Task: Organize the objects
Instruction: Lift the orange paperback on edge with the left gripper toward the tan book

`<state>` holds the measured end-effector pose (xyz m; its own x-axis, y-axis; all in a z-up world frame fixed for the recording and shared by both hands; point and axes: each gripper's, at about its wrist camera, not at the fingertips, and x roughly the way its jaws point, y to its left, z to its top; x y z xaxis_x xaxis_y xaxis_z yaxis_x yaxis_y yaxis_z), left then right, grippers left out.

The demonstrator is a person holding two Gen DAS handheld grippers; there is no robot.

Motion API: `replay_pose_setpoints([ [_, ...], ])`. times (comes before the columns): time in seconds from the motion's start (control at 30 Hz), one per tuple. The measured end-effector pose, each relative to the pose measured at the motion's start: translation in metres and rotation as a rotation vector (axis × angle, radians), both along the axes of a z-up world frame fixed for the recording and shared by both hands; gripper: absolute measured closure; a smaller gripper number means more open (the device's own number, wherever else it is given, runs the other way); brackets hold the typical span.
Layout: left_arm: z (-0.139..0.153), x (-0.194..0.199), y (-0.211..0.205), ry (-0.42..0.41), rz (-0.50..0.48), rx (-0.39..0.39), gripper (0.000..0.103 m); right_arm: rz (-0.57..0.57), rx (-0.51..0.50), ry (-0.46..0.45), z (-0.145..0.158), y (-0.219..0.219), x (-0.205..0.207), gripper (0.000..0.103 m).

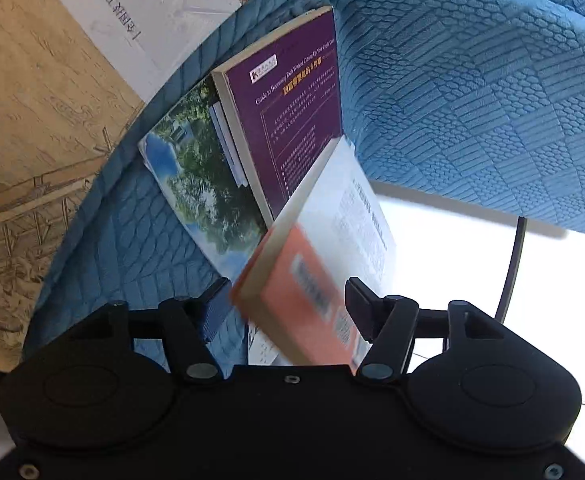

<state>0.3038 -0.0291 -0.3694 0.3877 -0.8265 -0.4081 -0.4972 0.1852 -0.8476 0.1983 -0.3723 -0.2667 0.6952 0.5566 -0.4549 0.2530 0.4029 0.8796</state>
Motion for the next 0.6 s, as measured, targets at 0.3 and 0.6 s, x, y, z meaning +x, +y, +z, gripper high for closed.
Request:
replay_pose_setpoints([
  [0.3,0.007,0.003,-0.005,-0.037,-0.067,0.087,0.064,0.036,-0.136,0.023,0.015,0.004,-0.006,0.085],
  [0.6,0.045,-0.009,-0.007,-0.174,-0.131,0.252,0.080,0.047,-0.255,0.051,0.019,0.013,-0.016,0.082],
])
